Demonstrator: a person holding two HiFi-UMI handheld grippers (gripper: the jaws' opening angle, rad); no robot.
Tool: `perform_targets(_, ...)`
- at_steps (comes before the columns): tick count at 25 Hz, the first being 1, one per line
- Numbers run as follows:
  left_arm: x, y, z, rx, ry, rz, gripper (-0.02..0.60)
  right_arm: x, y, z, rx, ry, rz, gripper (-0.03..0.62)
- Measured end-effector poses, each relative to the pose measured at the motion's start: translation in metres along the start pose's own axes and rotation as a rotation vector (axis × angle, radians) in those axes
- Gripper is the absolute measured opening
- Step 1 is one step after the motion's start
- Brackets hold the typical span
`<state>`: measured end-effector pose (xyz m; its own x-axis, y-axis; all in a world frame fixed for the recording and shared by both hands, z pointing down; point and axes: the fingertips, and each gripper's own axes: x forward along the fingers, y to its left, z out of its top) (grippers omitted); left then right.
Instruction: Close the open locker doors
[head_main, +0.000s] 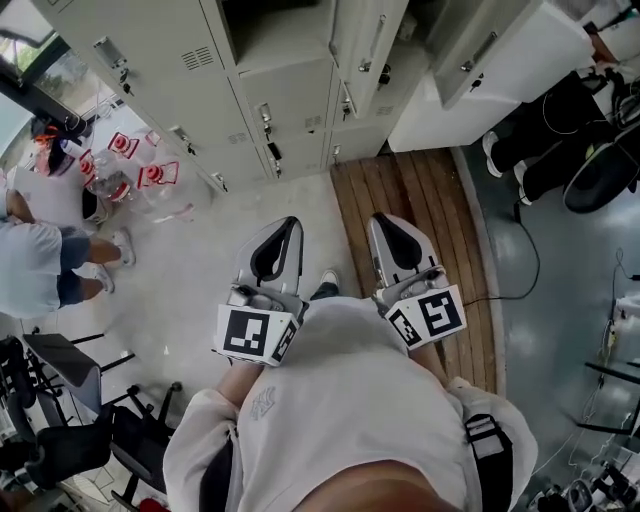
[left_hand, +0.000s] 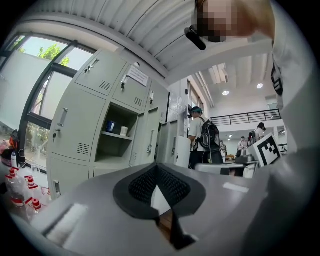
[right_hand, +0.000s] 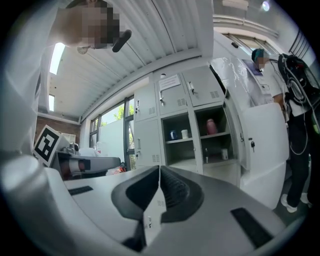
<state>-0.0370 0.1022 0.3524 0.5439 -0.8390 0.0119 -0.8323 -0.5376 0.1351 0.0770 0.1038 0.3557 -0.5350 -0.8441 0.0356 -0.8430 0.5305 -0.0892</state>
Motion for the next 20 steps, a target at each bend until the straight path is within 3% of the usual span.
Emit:
perform_targets(12,0.045,0.019,-0.010,0.007,0.017,0.075,-0.008,0.032,-0.049,-0.014,0.032,0.027,0.039,0.012)
perform_targets(20,0.091,0.054,-0.015,-0.018,0.038,0.023,-0.008,0.075,-0.075,-0.015,0.041,0.036,-0.010,0.012)
